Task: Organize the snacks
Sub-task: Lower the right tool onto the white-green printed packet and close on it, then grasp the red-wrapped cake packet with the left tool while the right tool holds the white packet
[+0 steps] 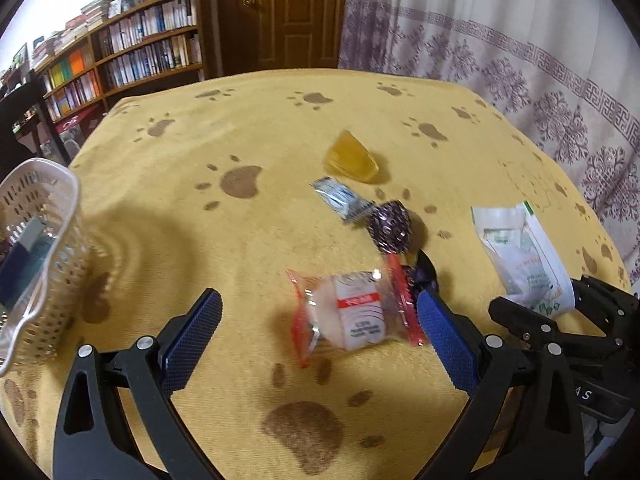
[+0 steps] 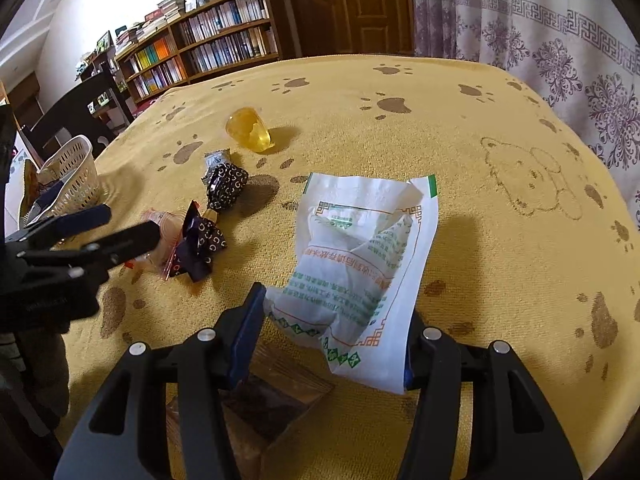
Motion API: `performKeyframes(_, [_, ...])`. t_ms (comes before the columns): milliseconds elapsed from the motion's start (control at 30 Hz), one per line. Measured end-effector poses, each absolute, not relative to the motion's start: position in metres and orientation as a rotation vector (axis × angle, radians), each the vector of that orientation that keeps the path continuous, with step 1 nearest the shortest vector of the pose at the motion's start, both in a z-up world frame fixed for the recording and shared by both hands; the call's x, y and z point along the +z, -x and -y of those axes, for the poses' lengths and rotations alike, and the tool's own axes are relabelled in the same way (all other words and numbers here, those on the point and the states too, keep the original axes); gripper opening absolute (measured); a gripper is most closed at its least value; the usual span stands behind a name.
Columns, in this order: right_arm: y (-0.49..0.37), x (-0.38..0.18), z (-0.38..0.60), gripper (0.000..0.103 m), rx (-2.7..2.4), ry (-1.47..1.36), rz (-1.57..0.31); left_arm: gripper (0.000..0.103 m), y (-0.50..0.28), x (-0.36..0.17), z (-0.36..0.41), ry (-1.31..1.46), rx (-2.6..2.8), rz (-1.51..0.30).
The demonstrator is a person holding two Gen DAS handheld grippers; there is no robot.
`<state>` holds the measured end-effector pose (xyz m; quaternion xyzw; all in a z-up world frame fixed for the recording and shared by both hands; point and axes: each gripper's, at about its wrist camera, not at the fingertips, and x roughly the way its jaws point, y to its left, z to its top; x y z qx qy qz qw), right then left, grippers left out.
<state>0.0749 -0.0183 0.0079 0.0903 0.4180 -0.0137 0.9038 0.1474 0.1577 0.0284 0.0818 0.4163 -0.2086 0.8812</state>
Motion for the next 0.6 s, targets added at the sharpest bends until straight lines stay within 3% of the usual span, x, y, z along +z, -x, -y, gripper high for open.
performKeyframes(333, [-0.076, 0.008, 0.018, 0.056, -0.026, -0.189, -0.86, 0.098, -0.159, 0.011, -0.159, -0.136, -0.446, -0.928])
performKeyframes(500, [-0.075, 0.008, 0.017, 0.056, -0.027, -0.187, -0.857, 0.071, -0.158, 0.014, -0.163, -0.143, -0.469, -0.918])
performKeyframes(600, [-0.075, 0.008, 0.017, 0.056, -0.026, -0.187, -0.857, 0.066, -0.159, 0.016, -0.168, -0.127, -0.488, -0.919])
